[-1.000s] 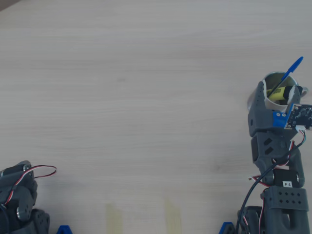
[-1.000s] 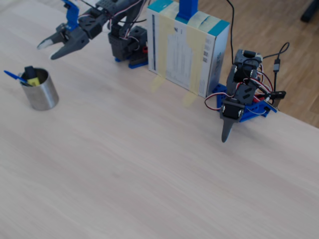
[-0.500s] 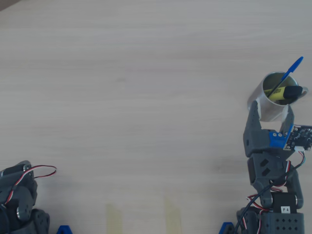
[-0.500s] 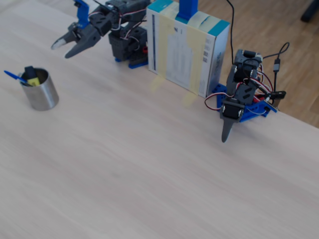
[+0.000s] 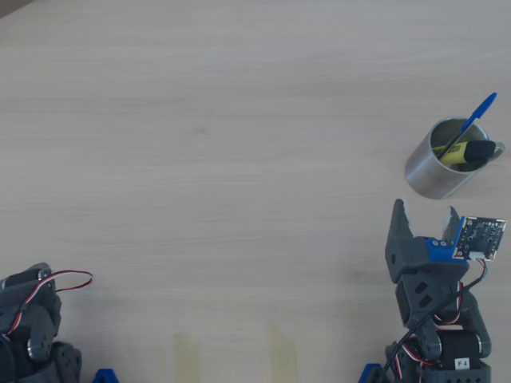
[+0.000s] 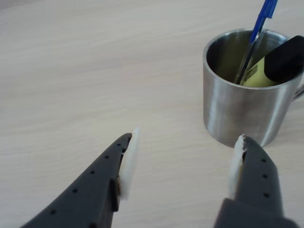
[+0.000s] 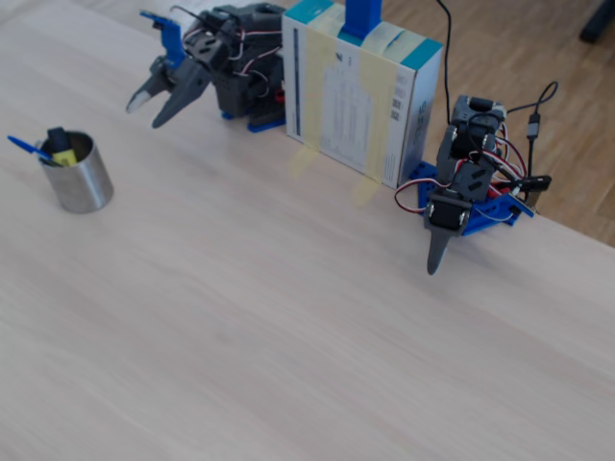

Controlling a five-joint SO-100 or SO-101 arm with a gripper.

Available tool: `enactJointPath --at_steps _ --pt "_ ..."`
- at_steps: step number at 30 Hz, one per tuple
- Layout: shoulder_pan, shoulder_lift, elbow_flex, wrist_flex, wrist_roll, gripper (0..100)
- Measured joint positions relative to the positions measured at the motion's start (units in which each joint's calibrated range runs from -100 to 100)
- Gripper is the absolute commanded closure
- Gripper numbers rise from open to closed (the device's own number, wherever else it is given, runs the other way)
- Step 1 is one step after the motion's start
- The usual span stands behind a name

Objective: Grab the blue pen and put it in the silver cup.

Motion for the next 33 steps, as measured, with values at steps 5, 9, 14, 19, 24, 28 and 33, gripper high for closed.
enactJointPath --at_steps 5,9,14,19,24,28,33 --pt "-0.33 -2.33 1.26 6.39 0.0 69" --pt "-0.08 -2.67 1.26 12.53 0.0 69" --pt "-1.34 -2.83 3.07 16.23 -0.15 73" --pt "-4.1 -2.92 9.29 16.81 -1.85 74" --pt "-4.6 -3.17 9.29 23.2 -1.85 74" --pt "-5.18 -3.25 9.29 30.35 -1.74 74" --pt "-4.77 -3.83 9.29 32.2 1.49 77"
